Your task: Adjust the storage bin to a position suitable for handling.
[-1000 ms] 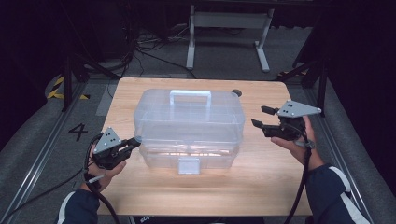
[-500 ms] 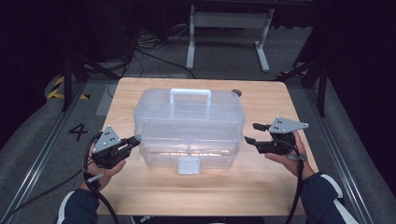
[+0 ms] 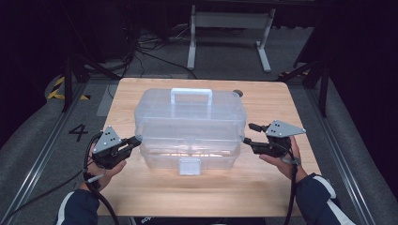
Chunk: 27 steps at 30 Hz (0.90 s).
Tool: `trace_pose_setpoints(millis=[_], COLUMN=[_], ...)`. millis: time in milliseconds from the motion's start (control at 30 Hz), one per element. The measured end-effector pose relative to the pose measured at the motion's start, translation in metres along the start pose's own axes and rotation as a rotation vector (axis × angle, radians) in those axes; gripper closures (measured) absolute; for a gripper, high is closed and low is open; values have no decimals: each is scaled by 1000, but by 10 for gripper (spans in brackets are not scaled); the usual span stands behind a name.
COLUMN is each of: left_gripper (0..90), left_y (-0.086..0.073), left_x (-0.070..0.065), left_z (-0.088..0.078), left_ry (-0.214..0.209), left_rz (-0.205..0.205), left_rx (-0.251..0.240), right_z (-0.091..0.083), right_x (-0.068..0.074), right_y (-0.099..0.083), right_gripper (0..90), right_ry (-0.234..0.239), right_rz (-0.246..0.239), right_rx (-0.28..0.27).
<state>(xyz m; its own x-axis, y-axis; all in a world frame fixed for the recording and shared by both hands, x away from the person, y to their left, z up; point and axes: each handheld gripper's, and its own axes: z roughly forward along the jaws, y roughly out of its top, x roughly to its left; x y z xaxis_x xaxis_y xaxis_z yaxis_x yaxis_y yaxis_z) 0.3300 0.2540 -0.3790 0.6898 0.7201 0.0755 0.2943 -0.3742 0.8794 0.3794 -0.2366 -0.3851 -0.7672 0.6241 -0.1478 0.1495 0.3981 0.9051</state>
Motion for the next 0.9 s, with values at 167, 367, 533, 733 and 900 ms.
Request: trace_pose_setpoints(millis=[167,367,533,733,900], left_gripper=[820,786,764,733,712], left_y=[0,0,-2,-10,-18], left_x=[0,3,3,2,0], left_z=[-1,-9,-11,-14,-18], left_ry=[5,27,40,52,65], left_rz=[-1,-4,-8,-2,11], left_rx=[-2,-8,-1,35,70], right_z=[-2,-1,-4,-5,-5], right_x=[1,4,8,12,15], right_y=[1,4,10,17,22], right_gripper=[447,461,545,614,683], right_ry=[-21,-40,-76,-101,-136], right_rz=[-1,-3,-31,-51,-68], right_rx=[-15,-44,-111,-138,-147])
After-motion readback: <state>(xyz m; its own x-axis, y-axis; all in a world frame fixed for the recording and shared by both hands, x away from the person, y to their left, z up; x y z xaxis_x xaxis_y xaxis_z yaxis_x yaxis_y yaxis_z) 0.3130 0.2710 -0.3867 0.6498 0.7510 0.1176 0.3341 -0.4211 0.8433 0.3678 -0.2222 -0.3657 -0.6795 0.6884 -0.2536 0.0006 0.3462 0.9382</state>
